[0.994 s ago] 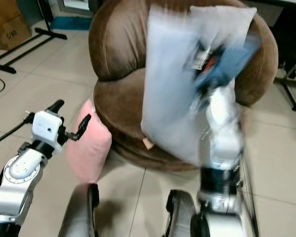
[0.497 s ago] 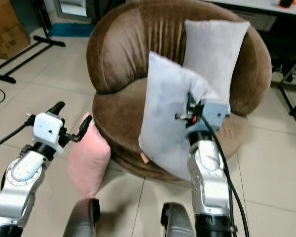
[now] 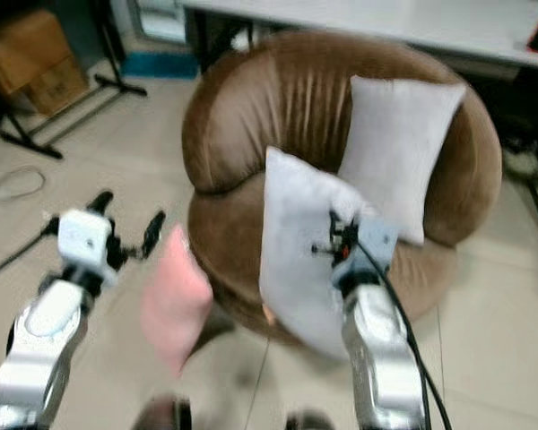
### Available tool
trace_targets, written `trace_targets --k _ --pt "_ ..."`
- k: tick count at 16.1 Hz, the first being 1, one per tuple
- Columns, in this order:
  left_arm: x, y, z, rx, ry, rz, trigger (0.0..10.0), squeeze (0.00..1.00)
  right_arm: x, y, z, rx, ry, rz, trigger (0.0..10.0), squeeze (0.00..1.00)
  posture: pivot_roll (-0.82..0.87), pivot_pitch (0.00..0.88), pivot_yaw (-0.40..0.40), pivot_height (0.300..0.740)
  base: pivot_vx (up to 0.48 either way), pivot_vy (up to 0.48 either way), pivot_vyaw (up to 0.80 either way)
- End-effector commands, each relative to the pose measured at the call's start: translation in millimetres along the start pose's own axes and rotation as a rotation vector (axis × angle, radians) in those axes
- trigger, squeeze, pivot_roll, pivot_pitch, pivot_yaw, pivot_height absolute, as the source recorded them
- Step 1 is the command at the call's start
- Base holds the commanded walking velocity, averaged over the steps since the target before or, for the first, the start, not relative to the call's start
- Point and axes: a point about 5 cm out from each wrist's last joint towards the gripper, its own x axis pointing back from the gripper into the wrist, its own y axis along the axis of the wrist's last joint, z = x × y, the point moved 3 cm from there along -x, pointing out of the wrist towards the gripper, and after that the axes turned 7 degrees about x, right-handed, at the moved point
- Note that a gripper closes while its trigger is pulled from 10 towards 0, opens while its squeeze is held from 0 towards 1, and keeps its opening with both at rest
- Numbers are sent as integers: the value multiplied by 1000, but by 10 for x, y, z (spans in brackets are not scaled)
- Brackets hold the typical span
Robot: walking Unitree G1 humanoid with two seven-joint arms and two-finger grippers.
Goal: Move the pillow to the sofa from floor
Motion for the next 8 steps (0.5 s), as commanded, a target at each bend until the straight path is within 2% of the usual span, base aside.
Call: trace_targets --k 1,3,5,8 --pt "4 -45 8 -12 4 31 10000 0 -11 23 16 0 2 -8 10000 0 -17 0 -15 740 0 0 0" --pt "-21 -92 -32 -14 -28 58 10000 0 1 39 -46 18 -47 -2 10000 0 -40 0 -2 740 0 0 0" --pt "-65 -51 -86 5 -55 27 10000 0 3 86 -59 37 -31 -14 10000 0 -50 0 7 740 0 0 0" --pt "-104 -29 -103 10 -59 17 10000 8 -26 131 -41 -12 1 -32 10000 0 -53 0 12 740 275 0 0"
